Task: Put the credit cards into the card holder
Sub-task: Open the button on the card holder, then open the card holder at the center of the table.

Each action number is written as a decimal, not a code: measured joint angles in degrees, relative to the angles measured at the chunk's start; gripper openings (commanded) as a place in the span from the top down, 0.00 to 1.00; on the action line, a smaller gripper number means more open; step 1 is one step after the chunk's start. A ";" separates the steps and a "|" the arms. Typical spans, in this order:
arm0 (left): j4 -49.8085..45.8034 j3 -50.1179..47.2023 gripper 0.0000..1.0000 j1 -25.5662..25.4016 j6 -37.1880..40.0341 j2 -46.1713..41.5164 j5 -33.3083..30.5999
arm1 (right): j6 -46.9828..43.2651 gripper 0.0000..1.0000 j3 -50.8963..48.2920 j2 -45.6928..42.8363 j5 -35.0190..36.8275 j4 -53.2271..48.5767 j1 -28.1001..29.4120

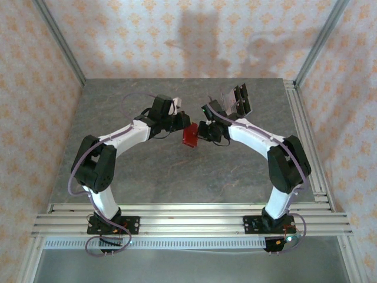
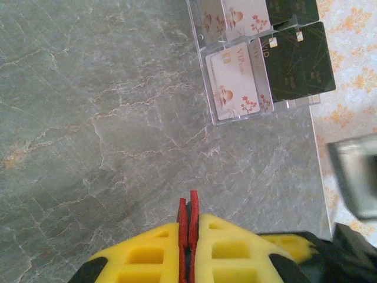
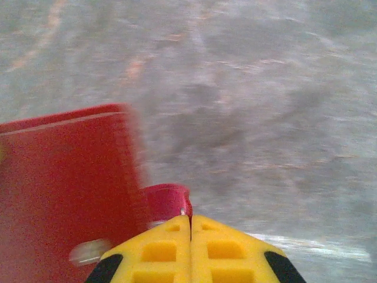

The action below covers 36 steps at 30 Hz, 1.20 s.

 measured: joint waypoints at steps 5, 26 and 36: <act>0.13 -0.35 1.00 -0.02 -0.02 -0.81 0.00 | -0.04 1.00 -1.55 -0.50 -0.04 -1.05 -2.03; -0.35 -7.78 0.36 0.15 1.90 1.33 -5.86 | 0.44 1.00 -1.55 -2.34 -6.97 1.40 0.39; -1.79 -7.82 0.34 0.52 3.32 1.27 -7.28 | 0.48 1.00 -1.40 -3.04 -7.78 1.36 1.38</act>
